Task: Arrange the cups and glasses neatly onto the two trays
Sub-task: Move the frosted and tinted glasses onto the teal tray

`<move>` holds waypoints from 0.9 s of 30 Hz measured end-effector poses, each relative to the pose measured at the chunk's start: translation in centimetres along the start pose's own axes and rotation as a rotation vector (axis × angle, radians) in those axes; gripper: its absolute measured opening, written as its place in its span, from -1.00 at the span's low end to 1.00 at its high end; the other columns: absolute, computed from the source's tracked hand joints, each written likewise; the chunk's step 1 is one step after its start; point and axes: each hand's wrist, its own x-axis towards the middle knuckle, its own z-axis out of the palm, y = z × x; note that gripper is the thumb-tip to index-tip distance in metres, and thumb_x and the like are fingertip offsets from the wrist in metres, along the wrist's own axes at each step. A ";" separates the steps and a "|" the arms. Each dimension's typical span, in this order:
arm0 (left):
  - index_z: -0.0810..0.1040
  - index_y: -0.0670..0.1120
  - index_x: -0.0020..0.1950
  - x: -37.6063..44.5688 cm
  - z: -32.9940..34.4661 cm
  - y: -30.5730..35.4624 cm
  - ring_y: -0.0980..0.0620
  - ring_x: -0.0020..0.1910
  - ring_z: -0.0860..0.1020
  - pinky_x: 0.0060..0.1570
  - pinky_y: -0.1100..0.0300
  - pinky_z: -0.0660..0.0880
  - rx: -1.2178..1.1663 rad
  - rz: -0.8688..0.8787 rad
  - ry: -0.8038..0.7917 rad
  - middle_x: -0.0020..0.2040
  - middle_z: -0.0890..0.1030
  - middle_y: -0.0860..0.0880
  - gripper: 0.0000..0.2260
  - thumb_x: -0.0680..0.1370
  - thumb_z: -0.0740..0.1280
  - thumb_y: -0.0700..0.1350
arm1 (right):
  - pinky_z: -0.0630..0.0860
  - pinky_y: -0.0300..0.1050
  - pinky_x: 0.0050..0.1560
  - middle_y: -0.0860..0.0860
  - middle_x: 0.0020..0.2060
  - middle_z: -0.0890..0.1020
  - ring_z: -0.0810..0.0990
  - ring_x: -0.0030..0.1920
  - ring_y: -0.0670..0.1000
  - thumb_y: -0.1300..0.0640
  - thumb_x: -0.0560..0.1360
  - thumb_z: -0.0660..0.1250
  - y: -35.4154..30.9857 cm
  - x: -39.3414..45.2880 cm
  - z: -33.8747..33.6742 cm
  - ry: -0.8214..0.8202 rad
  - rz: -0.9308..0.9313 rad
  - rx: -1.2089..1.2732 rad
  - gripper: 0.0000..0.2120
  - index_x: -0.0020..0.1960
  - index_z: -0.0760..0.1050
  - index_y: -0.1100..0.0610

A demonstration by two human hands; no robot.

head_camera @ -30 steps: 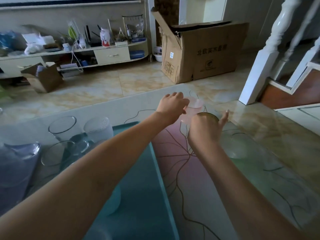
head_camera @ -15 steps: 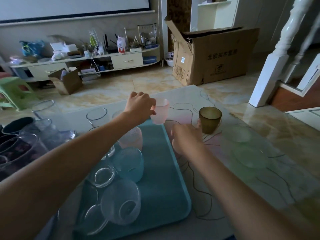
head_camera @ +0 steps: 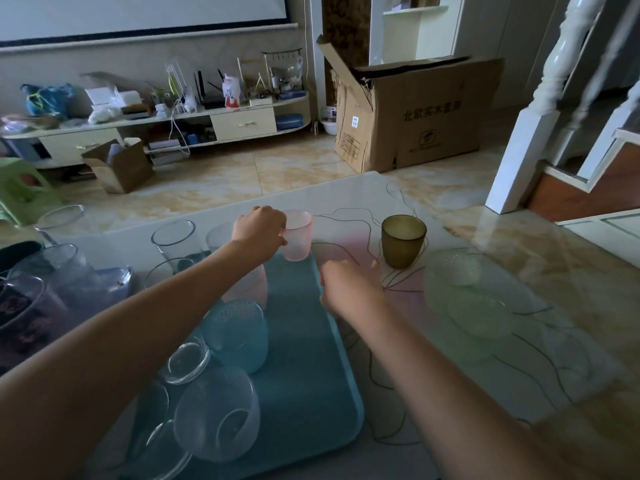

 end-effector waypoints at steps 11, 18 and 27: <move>0.38 -0.04 0.36 1.1 -1.3 7.5 -0.04 0.36 0.33 0.27 0.03 0.30 -0.101 0.402 0.078 0.35 0.44 -0.03 -0.56 0.51 0.29 -0.29 | 0.25 0.16 0.28 0.05 0.16 0.53 0.47 0.21 0.13 0.17 0.52 0.22 2.2 -0.7 0.7 -0.106 -0.074 0.071 -0.76 0.19 0.42 0.09; 0.47 -0.02 -0.04 1.3 1.3 14.0 -0.07 0.03 0.50 0.01 0.13 0.32 -0.098 0.603 -0.036 -0.04 0.58 -0.05 -0.95 0.51 0.28 -0.10 | 0.29 0.13 0.32 0.05 0.05 0.61 0.55 0.14 0.11 0.15 0.55 0.22 2.8 -1.6 1.8 -0.019 -0.018 0.016 -0.83 0.11 0.50 0.11; 0.56 -0.02 -0.03 -0.3 -1.7 8.7 -0.09 -0.10 0.49 0.15 0.09 0.28 -0.129 0.436 0.083 -0.14 0.64 -0.05 -0.90 0.56 0.25 -0.12 | 0.29 0.19 0.31 0.08 0.12 0.57 0.51 0.18 0.15 0.17 0.53 0.21 2.3 -1.5 0.6 -0.116 -0.083 0.064 -0.85 0.09 0.44 0.12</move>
